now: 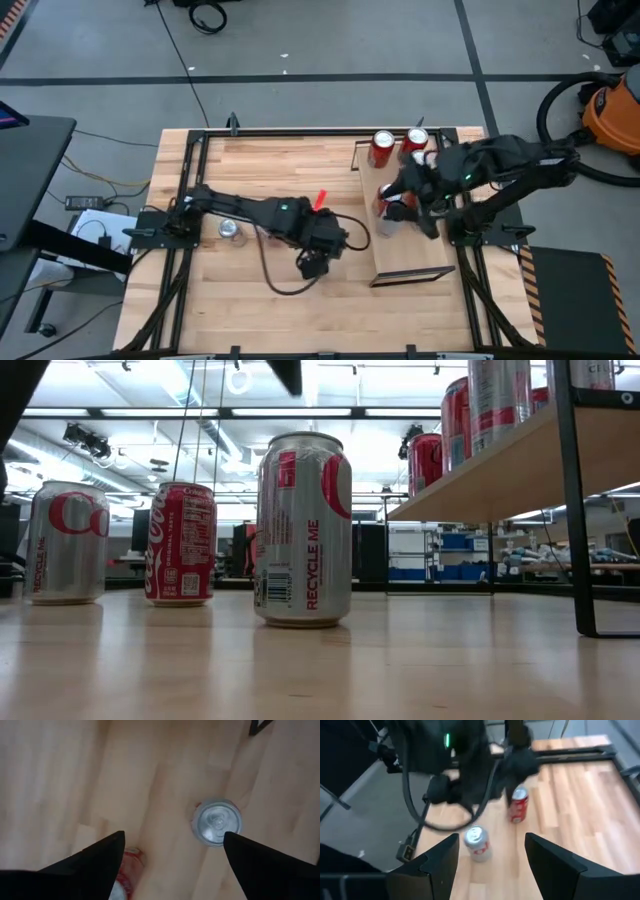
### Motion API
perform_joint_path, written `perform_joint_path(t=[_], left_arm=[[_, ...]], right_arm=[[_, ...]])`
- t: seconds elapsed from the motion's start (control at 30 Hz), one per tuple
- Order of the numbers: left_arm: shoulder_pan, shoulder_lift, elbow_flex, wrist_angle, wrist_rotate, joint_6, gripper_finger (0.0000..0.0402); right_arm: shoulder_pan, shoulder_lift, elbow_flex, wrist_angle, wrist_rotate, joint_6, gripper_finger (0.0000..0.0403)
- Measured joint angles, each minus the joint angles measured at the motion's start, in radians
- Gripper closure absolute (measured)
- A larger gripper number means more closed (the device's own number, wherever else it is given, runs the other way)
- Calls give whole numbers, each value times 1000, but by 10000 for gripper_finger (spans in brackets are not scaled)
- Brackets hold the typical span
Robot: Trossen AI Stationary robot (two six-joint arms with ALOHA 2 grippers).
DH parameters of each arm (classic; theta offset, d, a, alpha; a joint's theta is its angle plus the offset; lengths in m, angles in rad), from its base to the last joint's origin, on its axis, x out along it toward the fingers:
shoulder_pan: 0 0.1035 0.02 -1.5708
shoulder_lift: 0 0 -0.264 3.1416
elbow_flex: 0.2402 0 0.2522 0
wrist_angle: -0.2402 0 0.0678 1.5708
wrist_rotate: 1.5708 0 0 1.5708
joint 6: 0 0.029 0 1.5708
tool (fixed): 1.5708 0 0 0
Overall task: Place canned beverage on shelf
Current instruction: Put the top red silver soda can on the shelf
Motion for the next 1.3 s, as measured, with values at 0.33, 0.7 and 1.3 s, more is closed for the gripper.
perform_joint_path(t=[0.33, 0.7, 1.3], left_arm=[[-55, -169, 0, -1, -115, 54, 73], [-142, -327, 0, -1, -216, 132, 84], [-197, -455, -1, 0, -302, 140, 84]], right_arm=[[85, 160, 0, 105, 88, 136, 167], [147, 336, 106, 127, 215, 246, 167], [131, 726, 510, -163, 28, 145, 167]])
